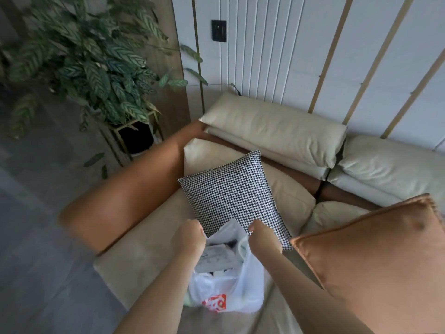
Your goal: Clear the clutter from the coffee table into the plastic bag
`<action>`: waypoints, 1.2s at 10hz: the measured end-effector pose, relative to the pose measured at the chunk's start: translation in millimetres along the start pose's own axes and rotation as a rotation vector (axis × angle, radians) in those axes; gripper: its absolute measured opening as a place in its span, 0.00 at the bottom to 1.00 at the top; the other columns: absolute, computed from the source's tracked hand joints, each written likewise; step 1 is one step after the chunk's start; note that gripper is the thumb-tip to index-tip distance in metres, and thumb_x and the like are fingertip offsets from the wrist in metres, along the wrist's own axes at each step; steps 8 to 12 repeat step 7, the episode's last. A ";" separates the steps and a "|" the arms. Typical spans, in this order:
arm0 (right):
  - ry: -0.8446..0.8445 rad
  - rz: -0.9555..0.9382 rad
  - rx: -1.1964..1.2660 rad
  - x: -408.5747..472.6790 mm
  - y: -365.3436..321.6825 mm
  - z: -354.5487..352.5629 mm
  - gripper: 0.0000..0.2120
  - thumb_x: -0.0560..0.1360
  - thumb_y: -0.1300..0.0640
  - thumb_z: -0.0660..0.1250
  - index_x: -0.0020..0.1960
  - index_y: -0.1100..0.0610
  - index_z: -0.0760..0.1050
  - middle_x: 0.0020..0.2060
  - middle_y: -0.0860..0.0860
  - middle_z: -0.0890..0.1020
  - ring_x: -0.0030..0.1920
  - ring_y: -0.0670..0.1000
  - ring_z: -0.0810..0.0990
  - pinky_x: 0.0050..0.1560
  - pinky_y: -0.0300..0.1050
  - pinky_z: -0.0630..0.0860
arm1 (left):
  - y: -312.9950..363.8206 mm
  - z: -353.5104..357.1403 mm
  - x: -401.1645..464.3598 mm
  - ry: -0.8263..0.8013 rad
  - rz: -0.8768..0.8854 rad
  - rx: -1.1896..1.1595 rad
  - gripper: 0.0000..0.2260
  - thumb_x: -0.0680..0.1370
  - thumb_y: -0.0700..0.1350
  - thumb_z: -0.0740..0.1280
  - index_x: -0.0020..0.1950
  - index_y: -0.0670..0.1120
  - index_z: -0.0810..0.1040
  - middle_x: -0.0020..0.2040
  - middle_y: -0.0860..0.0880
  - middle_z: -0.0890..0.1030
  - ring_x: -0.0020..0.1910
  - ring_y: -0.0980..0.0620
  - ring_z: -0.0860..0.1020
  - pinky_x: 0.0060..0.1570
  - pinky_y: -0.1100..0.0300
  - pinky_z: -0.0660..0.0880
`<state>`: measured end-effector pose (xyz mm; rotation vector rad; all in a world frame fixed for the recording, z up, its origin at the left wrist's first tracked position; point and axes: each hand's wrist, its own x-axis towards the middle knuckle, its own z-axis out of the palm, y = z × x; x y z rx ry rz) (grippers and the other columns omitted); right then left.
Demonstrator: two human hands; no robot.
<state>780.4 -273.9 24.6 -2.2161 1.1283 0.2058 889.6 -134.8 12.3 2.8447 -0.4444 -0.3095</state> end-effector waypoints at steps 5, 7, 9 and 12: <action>-0.034 -0.362 -0.453 -18.2 -0.7 41.4 0.20 0.79 0.58 0.59 0.70 0.55 0.64 0.67 0.52 0.69 0.67 0.54 0.67 0.67 0.51 0.66 | -22.4 14.8 -14.5 -0.223 0.192 0.072 0.20 0.81 0.42 0.59 0.74 0.48 0.64 0.68 0.45 0.71 0.66 0.45 0.72 0.63 0.53 0.72; -0.127 -0.596 -0.562 -40.8 -9.8 55.0 0.22 0.77 0.60 0.59 0.71 0.55 0.65 0.70 0.52 0.69 0.72 0.56 0.63 0.73 0.55 0.57 | -35.5 -7.5 -53.8 -0.123 0.274 0.246 0.18 0.80 0.45 0.61 0.71 0.52 0.67 0.64 0.47 0.75 0.61 0.46 0.75 0.57 0.54 0.73; -0.127 -0.596 -0.562 -40.8 -9.8 55.0 0.22 0.77 0.60 0.59 0.71 0.55 0.65 0.70 0.52 0.69 0.72 0.56 0.63 0.73 0.55 0.57 | -35.5 -7.5 -53.8 -0.123 0.274 0.246 0.18 0.80 0.45 0.61 0.71 0.52 0.67 0.64 0.47 0.75 0.61 0.46 0.75 0.57 0.54 0.73; -0.127 -0.596 -0.562 -40.8 -9.8 55.0 0.22 0.77 0.60 0.59 0.71 0.55 0.65 0.70 0.52 0.69 0.72 0.56 0.63 0.73 0.55 0.57 | -35.5 -7.5 -53.8 -0.123 0.274 0.246 0.18 0.80 0.45 0.61 0.71 0.52 0.67 0.64 0.47 0.75 0.61 0.46 0.75 0.57 0.54 0.73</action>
